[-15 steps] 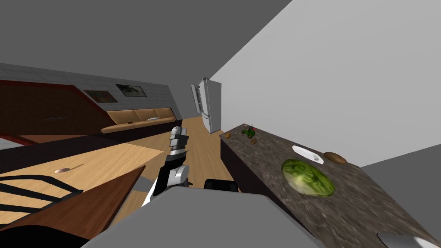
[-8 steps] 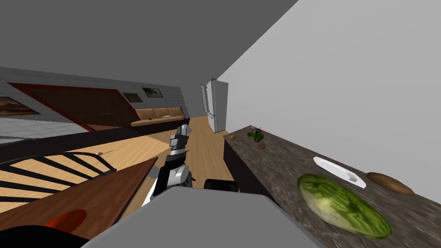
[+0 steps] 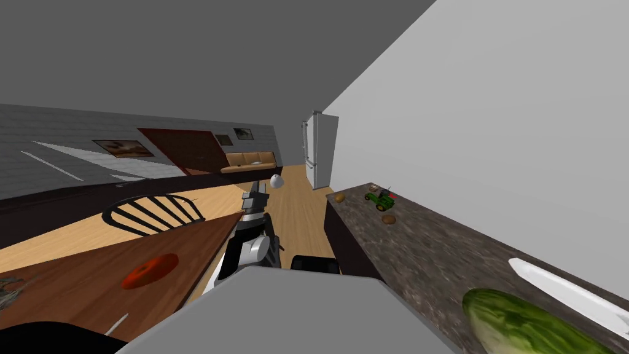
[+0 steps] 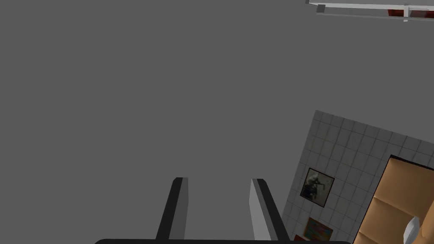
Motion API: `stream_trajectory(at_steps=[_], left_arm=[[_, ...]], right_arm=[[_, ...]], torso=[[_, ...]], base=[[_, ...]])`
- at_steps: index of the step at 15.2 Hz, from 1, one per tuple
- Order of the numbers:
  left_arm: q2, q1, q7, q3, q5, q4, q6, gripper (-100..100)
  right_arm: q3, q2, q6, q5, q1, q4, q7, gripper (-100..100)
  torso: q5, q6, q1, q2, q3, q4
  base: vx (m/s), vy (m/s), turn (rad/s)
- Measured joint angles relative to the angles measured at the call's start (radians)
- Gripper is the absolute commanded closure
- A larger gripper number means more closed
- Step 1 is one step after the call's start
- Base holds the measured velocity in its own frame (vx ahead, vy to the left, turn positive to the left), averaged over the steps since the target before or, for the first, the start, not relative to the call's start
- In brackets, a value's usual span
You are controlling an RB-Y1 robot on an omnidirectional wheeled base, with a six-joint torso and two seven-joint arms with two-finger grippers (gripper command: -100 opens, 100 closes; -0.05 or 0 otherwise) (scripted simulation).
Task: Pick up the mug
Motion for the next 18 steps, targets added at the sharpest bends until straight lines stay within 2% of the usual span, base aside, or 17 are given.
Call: stream_trajectory(at_steps=[4,7,10,11,13,16,18], left_arm=[[0.000,0.000,0.000,0.000,0.000,0.000,0.000,0],[0.000,0.000,0.000,0.000,0.000,0.000,0.000,0],[0.000,0.000,0.000,0.000,0.000,0.000,0.000,0],[0.000,0.000,0.000,0.000,0.000,0.000,0.000,0],[0.000,0.000,0.000,0.000,0.000,0.000,0.000,0],[0.000,0.000,0.000,0.000,0.000,0.000,0.000,0],[0.000,0.000,0.000,0.000,0.000,0.000,0.000,0]], right_arm=[[0.006,-0.078,-0.015,0.010,0.051,0.013,-0.024,-100],[0.018,-0.128,-0.032,0.017,0.065,-0.005,-0.041,-100],[0.055,-0.167,-0.062,0.028,0.034,-0.022,-0.057,-100],[0.049,-0.176,-0.066,0.027,0.047,-0.045,-0.059,-100],[0.047,-0.166,-0.063,0.030,0.054,-0.056,-0.059,-100],[0.069,-0.123,-0.044,0.051,0.042,-0.067,-0.063,-100],[0.098,-0.093,-0.032,0.069,0.014,-0.063,-0.069,-100]], torso=[[-0.001,0.000,-0.002,0.002,0.001,0.000],[-0.001,0.000,-0.002,0.006,0.003,0.001],[-0.001,0.001,-0.004,0.010,0.006,0.003],[-0.001,0.001,-0.003,0.010,0.006,0.003],[0.000,0.002,0.000,0.006,0.004,0.002],[0.000,0.001,0.000,0.001,0.001,0.001],[0.000,0.001,0.000,0.000,0.000,0.001]], base=[[-0.048,-0.048,0.328],[-0.108,-0.058,0.220],[-0.145,-0.071,0.099],[-0.087,-0.034,0.025],[-0.020,-0.020,0.153],[0.004,-0.023,0.206],[0.001,-0.022,0.162]])
